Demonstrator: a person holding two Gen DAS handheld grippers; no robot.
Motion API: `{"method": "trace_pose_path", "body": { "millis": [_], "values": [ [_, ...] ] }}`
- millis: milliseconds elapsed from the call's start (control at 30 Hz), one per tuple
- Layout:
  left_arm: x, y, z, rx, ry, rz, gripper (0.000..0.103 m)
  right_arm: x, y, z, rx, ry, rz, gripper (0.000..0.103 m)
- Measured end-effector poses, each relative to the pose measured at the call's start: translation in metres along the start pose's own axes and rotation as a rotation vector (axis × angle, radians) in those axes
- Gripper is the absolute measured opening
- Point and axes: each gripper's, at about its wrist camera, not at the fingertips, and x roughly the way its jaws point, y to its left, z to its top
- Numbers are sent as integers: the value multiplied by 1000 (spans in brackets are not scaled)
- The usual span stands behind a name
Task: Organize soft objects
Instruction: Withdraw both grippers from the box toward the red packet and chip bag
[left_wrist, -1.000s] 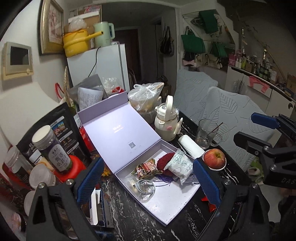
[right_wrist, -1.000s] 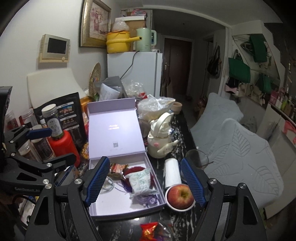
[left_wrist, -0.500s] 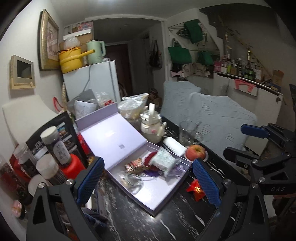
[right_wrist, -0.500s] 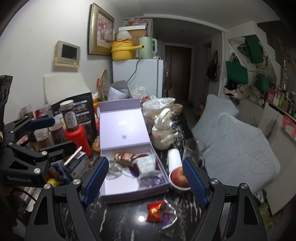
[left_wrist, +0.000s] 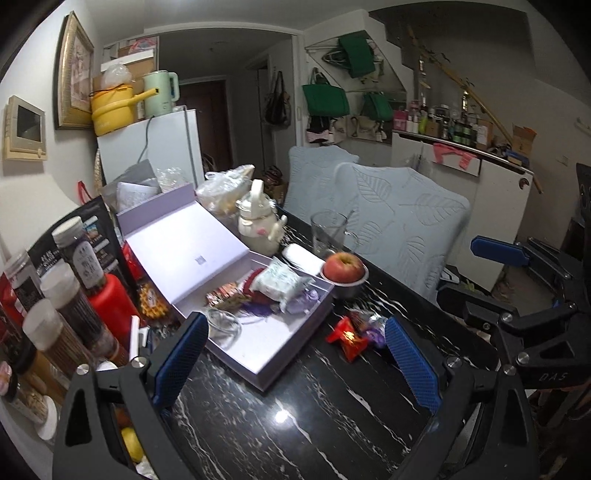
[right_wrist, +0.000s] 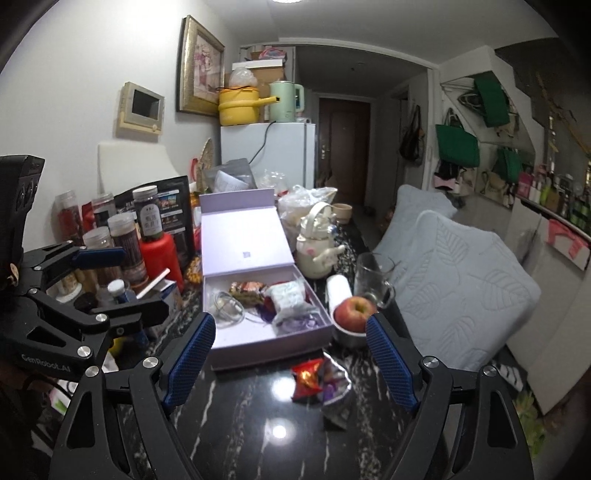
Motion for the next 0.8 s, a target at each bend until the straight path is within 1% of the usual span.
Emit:
{"method": "trace_pose_path", "body": {
  "millis": [67,133,400,567,633,800],
  "values": [
    [1,-5,-8,0,8,-16,98,-2,0,-8,9,6,-17,85],
    [3,-8,-15,2,17,-42,98,-4,-2,-16,24,16,-17,85],
    [17,-25,-40,20,58,-102,98,-5,-9,-48,58,35,-37,85],
    [31,-30,-55,11,86,-135,98,4,-17,-69,103,68,-42,85],
    [40,-30,-61,-2,109,-149,98,7,-19,-77,111,81,-51,85],
    [61,-31,-73,-28,157,-158,98,23,-28,-97,137,134,-79,85]
  ]
}}
